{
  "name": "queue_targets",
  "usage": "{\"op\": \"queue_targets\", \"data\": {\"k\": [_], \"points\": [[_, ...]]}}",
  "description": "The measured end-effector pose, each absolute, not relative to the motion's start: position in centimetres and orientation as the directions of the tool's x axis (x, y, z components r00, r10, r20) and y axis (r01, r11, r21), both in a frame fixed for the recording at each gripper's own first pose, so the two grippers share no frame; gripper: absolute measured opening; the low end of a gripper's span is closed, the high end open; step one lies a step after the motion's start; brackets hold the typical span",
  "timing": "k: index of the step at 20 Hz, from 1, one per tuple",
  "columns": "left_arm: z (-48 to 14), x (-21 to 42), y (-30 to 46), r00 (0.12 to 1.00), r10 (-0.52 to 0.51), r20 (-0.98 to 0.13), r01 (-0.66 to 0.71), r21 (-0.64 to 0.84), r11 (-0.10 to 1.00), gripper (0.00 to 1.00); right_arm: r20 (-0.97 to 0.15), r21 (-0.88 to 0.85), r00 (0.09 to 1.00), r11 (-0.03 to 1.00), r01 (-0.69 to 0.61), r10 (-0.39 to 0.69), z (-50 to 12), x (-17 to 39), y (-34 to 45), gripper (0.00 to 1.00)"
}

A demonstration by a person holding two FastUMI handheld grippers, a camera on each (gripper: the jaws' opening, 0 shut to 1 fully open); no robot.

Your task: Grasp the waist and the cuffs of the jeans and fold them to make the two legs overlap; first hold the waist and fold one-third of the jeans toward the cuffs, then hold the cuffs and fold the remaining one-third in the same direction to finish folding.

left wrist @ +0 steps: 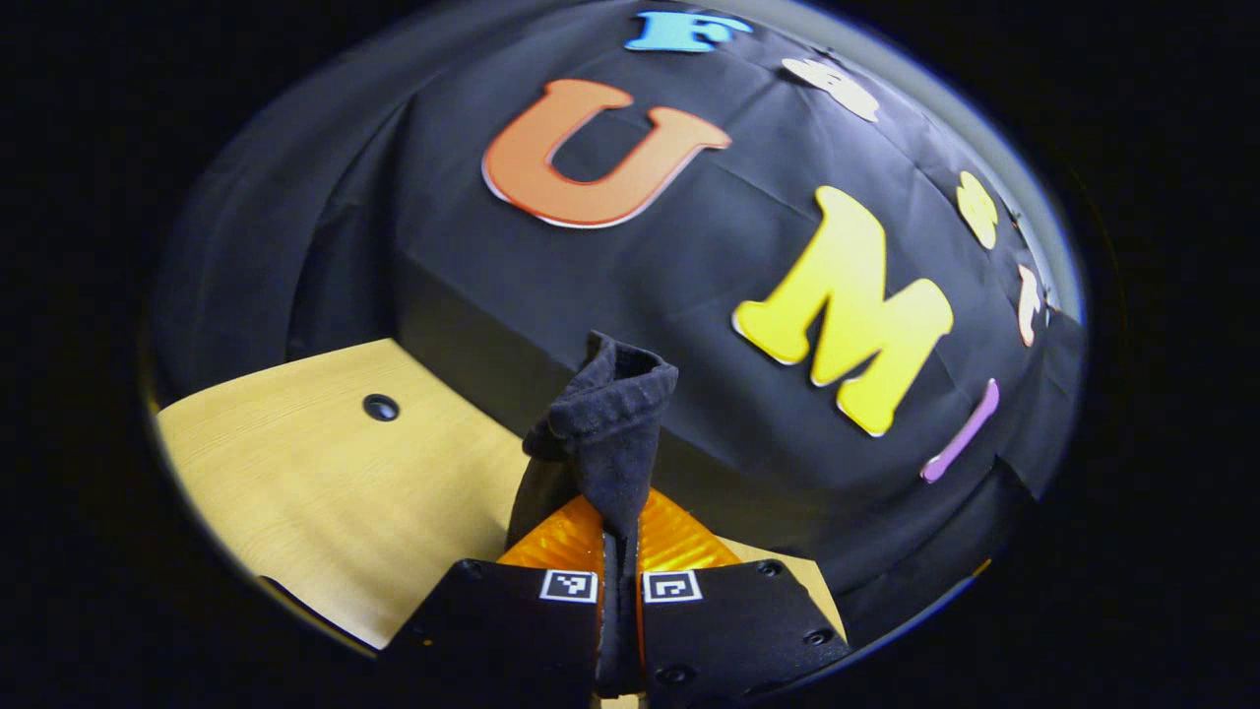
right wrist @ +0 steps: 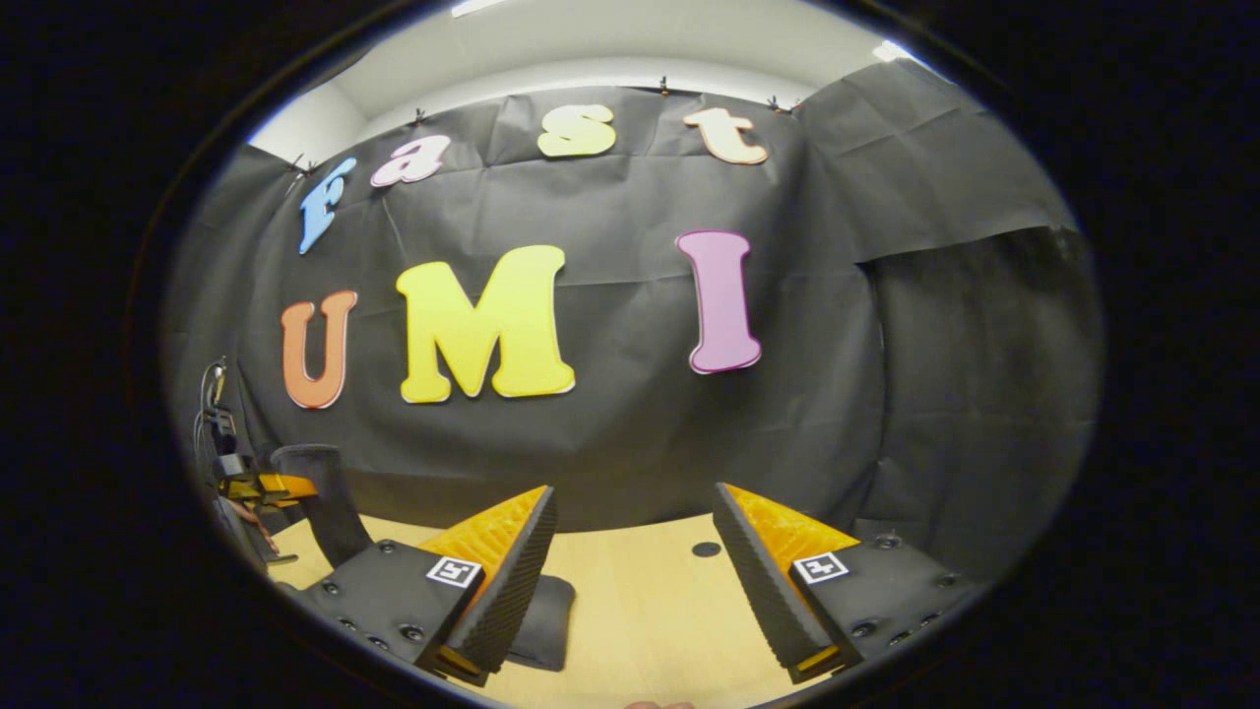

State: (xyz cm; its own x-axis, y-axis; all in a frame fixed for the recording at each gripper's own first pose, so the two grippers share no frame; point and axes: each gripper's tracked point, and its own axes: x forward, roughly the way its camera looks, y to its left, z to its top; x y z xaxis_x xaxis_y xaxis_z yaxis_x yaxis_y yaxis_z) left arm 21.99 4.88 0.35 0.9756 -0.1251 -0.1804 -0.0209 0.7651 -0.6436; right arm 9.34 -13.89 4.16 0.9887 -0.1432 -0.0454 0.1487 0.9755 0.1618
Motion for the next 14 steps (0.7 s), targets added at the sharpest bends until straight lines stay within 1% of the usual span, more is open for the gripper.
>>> {"op": "queue_targets", "data": {"k": [3, 5, 8, 12, 14], "points": [[0.8, 21.9, -1.0, 0.961, -0.212, -0.179, 0.07, -0.584, 0.809, 0.03, -0.049, 0.158, 0.983, 0.97, 0.184, -0.179, 4.3, 7.8, -15.6, 0.99], [0.1, 21.1, -4.7, 0.94, -0.282, -0.191, 0.126, -0.575, 0.808, 0.03, -0.053, 0.159, 0.978, 0.965, 0.208, -0.202, 4.1, 7.0, -16.8, 0.99], [-3.4, 19.7, -10.7, 0.889, -0.374, -0.263, 0.158, -0.591, 0.791, 0.03, -0.06, 0.166, 0.972, 0.958, 0.236, -0.229, 3.9, 6.0, -18.0, 0.99], [-9.1, 18.3, -15.9, 0.831, -0.412, -0.374, 0.17, -0.535, 0.828, 0.03, -0.069, 0.157, 0.965, 0.953, 0.261, -0.253, 3.8, 5.1, -19.3, 0.99], [-11.6, 18.2, -16.6, 0.806, -0.409, -0.428, 0.152, -0.518, 0.842, 0.03, -0.077, 0.155, 0.963, 0.951, 0.266, -0.257, 3.6, 4.8, -19.5, 0.99]]}}
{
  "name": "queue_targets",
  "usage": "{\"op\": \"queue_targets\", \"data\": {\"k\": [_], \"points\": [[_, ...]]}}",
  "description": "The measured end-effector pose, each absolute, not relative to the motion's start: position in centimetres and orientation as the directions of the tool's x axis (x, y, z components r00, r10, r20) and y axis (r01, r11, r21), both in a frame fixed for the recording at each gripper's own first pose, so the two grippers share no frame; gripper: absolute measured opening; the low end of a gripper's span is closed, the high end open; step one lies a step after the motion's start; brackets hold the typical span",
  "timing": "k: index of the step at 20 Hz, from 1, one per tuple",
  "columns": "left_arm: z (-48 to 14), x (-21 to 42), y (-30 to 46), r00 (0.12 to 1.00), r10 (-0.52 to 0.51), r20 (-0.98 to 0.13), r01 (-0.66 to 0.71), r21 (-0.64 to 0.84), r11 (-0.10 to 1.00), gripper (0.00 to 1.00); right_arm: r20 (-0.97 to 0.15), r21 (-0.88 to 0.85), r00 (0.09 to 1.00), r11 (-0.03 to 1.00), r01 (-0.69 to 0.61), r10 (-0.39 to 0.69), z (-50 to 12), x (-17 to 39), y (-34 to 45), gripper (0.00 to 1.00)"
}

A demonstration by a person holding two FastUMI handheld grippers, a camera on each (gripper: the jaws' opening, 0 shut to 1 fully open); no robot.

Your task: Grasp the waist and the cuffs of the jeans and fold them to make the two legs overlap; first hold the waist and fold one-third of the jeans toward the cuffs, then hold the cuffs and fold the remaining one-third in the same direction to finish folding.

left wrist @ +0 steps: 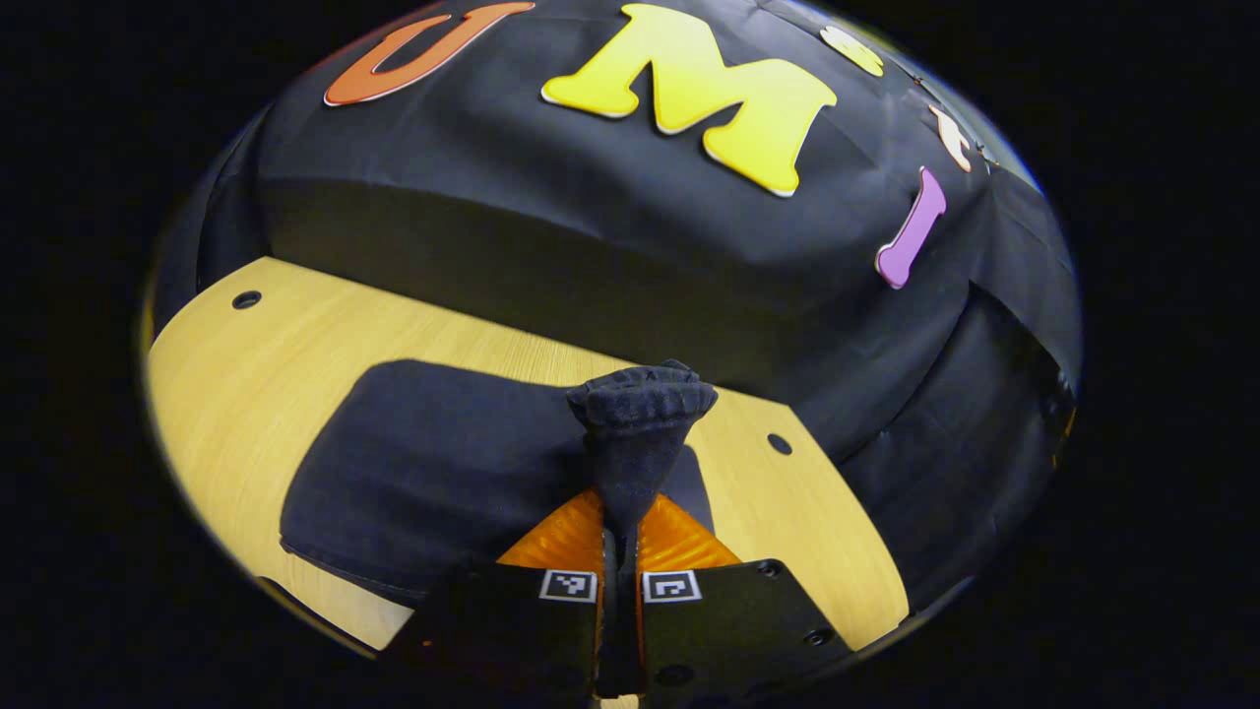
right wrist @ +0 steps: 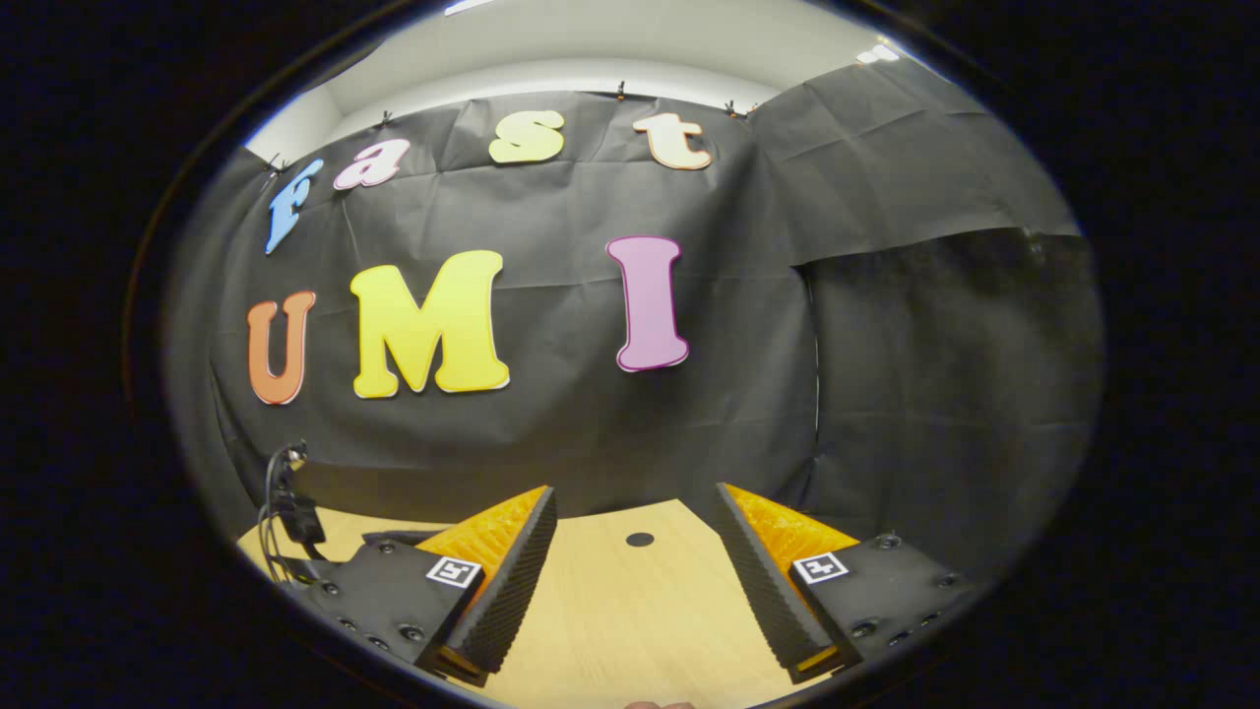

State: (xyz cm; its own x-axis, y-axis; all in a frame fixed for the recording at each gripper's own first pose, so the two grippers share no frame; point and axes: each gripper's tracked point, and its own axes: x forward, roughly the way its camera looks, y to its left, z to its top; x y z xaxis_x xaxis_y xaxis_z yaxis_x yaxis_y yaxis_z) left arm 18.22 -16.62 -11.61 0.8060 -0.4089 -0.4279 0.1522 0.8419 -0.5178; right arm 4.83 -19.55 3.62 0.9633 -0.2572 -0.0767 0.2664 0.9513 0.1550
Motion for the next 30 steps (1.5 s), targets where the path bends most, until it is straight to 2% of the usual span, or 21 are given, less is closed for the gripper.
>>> {"op": "queue_targets", "data": {"k": [2, 3, 7, 8, 9, 13, 17, 21, 23, 24, 25, 26, 28, 29, 30], "points": [[-13.5, 18.5, -17.3, 0.784, -0.423, -0.454, 0.163, -0.507, 0.847, 0.04, -0.082, 0.151, 0.962, 0.951, 0.27, -0.26, 3.6, 4.8, -19.7, 0.99], [-13.9, 18.5, -17.8, 0.773, -0.438, -0.458, 0.175, -0.51, 0.842, 0.0, -0.084, 0.15, 0.962, 0.951, 0.269, -0.259, 3.4, 4.8, -19.7, 0.99], [-13.8, 18.0, -19.1, 0.771, -0.458, -0.442, 0.247, -0.455, 0.856, 0.76, -0.091, 0.146, 0.964, 0.954, 0.261, -0.25, 3.3, 5.2, -19.3, 0.99], [-13.4, 17.8, -19.6, 0.77, -0.462, -0.44, 0.261, -0.444, 0.857, 0.84, -0.092, 0.145, 0.965, 0.955, 0.258, -0.247, 3.3, 5.3, -19.1, 0.99], [-13.4, 18.0, -20.0, 0.771, -0.455, -0.446, 0.265, -0.425, 0.866, 0.97, -0.093, 0.146, 0.965, 0.956, 0.256, -0.244, 3.2, 5.4, -19.0, 0.99], [-13.1, 16.6, -20.5, 0.767, -0.461, -0.447, 0.315, -0.364, 0.877, 1.0, -0.095, 0.146, 0.967, 0.958, 0.249, -0.237, 3.3, 5.6, -18.7, 0.99], [-11.1, 14.5, -20.3, 0.763, -0.496, -0.413, 0.34, -0.396, 0.853, 0.99, -0.097, 0.152, 0.97, 0.96, 0.235, -0.222, 3.3, 6.3, -17.8, 0.99], [-8.2, 14.4, -18.5, 0.8, -0.484, -0.355, 0.342, -0.393, 0.854, 0.99, -0.092, 0.152, 0.977, 0.967, 0.205, -0.192, 3.5, 7.2, -16.4, 0.99], [-6.7, 15.1, -16.4, 0.826, -0.459, -0.327, 0.332, -0.376, 0.865, 0.99, -0.091, 0.161, 0.98, 0.969, 0.187, -0.174, 3.7, 7.8, -15.4, 0.99], [-5.8, 15.6, -15.2, 0.841, -0.442, -0.311, 0.322, -0.369, 0.872, 0.99, -0.085, 0.165, 0.983, 0.97, 0.176, -0.164, 4.0, 8.1, -14.8, 0.94], [-4.8, 15.8, -14.0, 0.857, -0.424, -0.293, 0.311, -0.361, 0.879, 0.99, -0.079, 0.169, 0.985, 0.972, 0.164, -0.153, 4.1, 8.5, -14.2, 0.99], [-3.7, 16.1, -12.4, 0.874, -0.402, -0.272, 0.3, -0.348, 0.888, 0.98, -0.076, 0.172, 0.987, 0.973, 0.152, -0.141, 4.2, 8.9, -13.6, 0.94], [-1.1, 16.6, -8.7, 0.91, -0.348, -0.226, 0.274, -0.304, 0.912, 0.98, -0.068, 0.183, 0.991, 0.975, 0.124, -0.113, 4.6, 9.8, -12.0, 0.99], [0.2, 16.6, -6.8, 0.927, -0.318, -0.197, 0.258, -0.277, 0.925, 0.98, -0.061, 0.191, 0.993, 0.976, 0.108, -0.098, 4.8, 10.2, -11.1, 0.94], [1.7, 16.8, -4.8, 0.945, -0.285, -0.16, 0.241, -0.249, 0.938, 0.98, -0.052, 0.199, 0.995, 0.976, 0.09, -0.081, 5.2, 10.6, -10.2, 0.94]]}}
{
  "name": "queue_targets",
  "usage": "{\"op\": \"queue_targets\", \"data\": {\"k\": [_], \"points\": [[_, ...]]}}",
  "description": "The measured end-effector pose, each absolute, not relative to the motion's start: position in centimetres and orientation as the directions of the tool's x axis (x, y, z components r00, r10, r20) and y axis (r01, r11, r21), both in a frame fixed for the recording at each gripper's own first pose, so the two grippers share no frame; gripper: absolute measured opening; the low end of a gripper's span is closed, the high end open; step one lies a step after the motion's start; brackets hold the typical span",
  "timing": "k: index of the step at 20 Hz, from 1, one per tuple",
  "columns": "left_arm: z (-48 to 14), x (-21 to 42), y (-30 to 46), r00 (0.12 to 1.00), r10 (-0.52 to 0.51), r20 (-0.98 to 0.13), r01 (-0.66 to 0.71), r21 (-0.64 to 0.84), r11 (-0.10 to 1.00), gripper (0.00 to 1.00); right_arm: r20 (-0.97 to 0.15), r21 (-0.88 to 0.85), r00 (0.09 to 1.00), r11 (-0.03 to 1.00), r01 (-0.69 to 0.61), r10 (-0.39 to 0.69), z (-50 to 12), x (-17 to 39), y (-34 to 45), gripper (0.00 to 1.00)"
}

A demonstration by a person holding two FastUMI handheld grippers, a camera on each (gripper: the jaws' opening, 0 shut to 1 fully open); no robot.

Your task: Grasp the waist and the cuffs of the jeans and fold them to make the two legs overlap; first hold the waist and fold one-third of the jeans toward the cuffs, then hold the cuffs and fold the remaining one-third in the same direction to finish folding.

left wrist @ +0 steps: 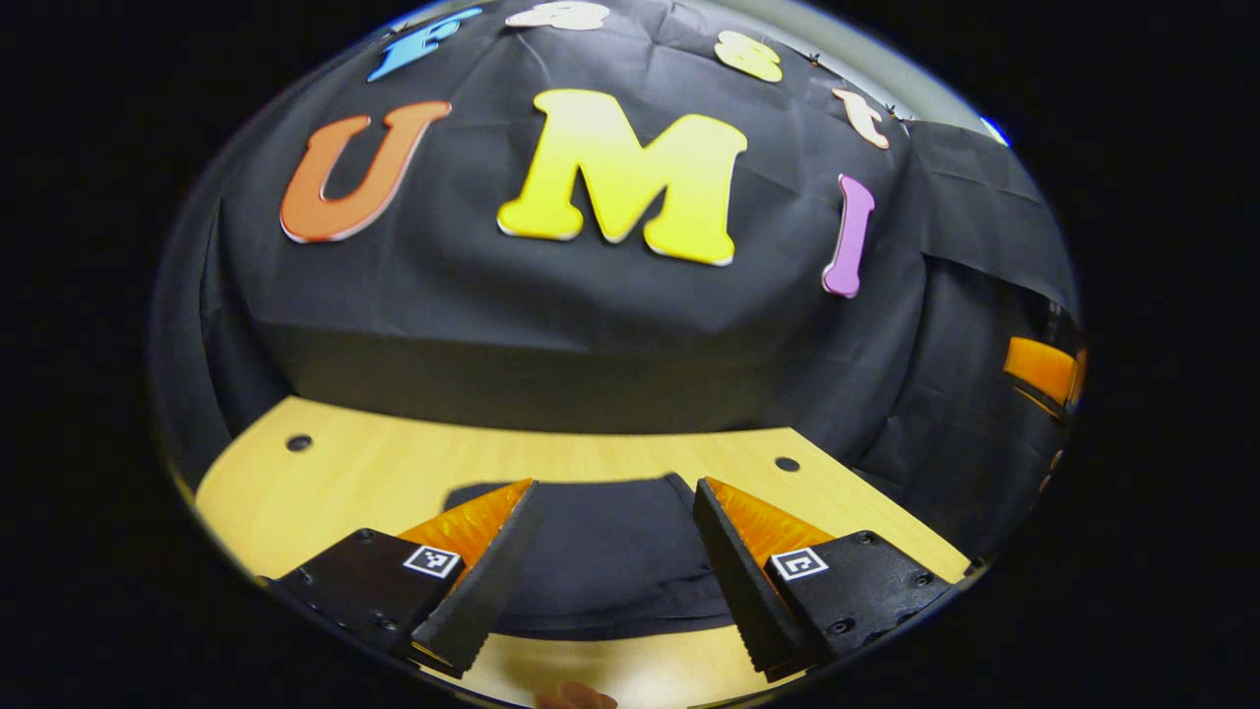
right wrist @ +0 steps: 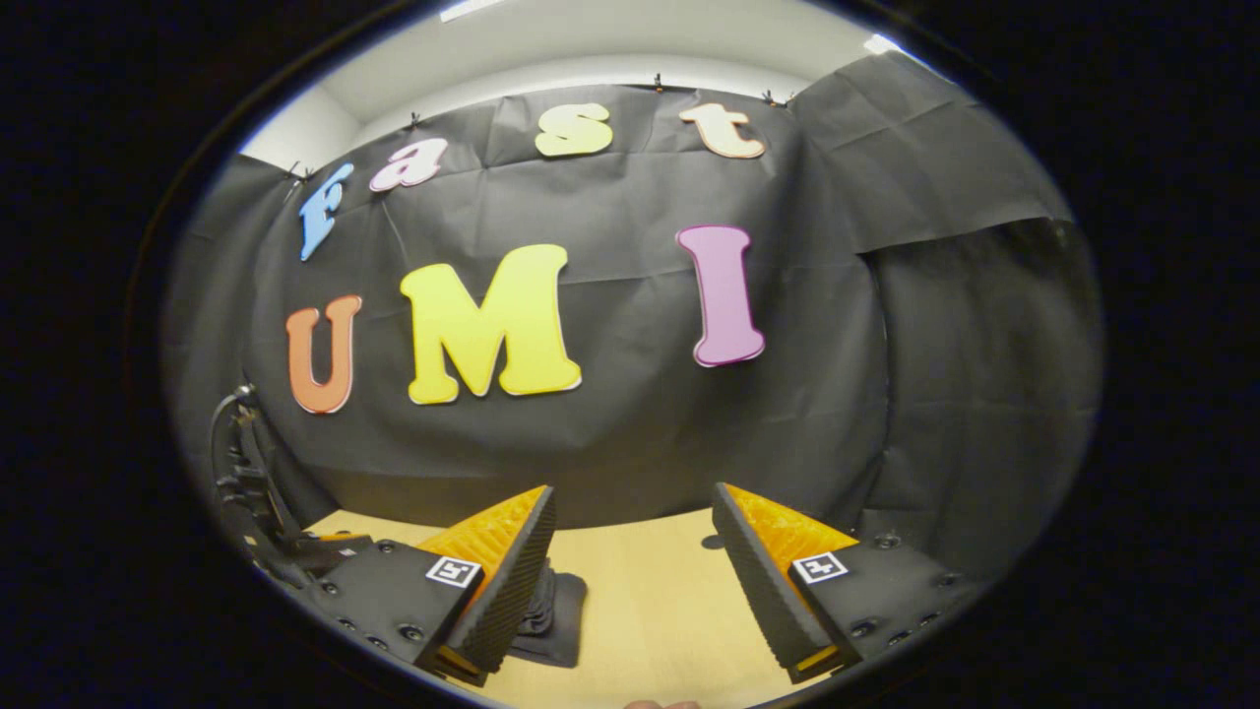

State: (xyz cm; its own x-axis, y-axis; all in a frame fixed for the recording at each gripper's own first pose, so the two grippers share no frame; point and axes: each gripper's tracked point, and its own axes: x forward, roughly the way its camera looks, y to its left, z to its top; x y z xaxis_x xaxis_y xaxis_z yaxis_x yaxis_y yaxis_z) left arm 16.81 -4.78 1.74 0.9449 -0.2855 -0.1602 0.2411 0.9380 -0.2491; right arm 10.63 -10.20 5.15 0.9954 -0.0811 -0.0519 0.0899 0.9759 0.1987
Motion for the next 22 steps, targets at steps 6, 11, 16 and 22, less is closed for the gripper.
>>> {"op": "queue_targets", "data": {"k": [6, 11, 16, 22], "points": [[8.6, 13.9, 3.2, 0.99, -0.141, -0.018, 0.137, -0.137, 0.981, 1.0, -0.019, 0.206, 0.999, 0.978, -0.039, 0.043, 6.6, 12.0, -4.2, 0.99], [9.9, 10.3, 6.7, 0.999, -0.035, 0.007, 0.036, -0.118, 0.992, 0.98, -0.021, 0.194, 0.994, 0.976, -0.099, 0.105, 6.5, 11.3, -1.6, 0.99], [8.3, 8.1, 7.4, 0.999, 0.004, -0.037, -0.009, -0.155, 0.988, 0.98, 0.0, 0.15, 0.996, 0.985, -0.09, 0.091, 6.1, 10.2, 0.0, 0.99], [8.5, 7.5, 7.5, 0.999, 0.013, -0.041, -0.019, -0.155, 0.988, 0.98, -0.004, 0.118, 0.995, 0.988, -0.103, 0.105, 5.9, 9.2, 1.1, 0.99]]}}
